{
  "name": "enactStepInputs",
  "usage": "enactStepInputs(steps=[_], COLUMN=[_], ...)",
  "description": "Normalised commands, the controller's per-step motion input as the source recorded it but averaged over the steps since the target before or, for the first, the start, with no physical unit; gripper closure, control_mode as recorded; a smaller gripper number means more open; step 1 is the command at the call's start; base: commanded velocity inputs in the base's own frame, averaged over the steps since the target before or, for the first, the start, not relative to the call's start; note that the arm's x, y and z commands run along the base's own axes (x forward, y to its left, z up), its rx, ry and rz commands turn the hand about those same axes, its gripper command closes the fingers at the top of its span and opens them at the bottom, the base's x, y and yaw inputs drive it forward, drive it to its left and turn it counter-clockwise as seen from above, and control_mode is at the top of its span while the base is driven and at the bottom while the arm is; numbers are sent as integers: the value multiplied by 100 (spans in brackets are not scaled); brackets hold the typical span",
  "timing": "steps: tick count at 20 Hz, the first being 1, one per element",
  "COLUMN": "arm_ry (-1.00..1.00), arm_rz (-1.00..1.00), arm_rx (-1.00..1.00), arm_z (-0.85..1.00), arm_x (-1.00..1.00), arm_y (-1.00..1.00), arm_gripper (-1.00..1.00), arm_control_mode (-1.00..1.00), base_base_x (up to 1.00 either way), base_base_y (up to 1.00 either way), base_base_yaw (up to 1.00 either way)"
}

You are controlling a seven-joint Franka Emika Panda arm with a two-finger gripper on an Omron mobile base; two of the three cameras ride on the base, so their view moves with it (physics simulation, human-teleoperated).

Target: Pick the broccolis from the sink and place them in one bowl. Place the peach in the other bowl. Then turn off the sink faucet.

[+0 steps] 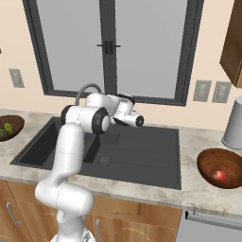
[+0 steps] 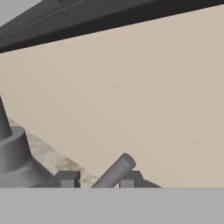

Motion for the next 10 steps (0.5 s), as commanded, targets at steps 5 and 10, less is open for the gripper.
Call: enactStepInputs(steps=[5, 10], arm_ry=[0, 1], arm_rz=[1, 0], arm_rx=[0, 0], arm_z=[0, 0], arm_x=[0, 0], arm_y=[0, 0], arm_gripper=[100, 100], arm_control_mode=[-100, -100], base_base_x=[0, 0], base_base_y=[0, 0], base_base_yaw=[0, 0])
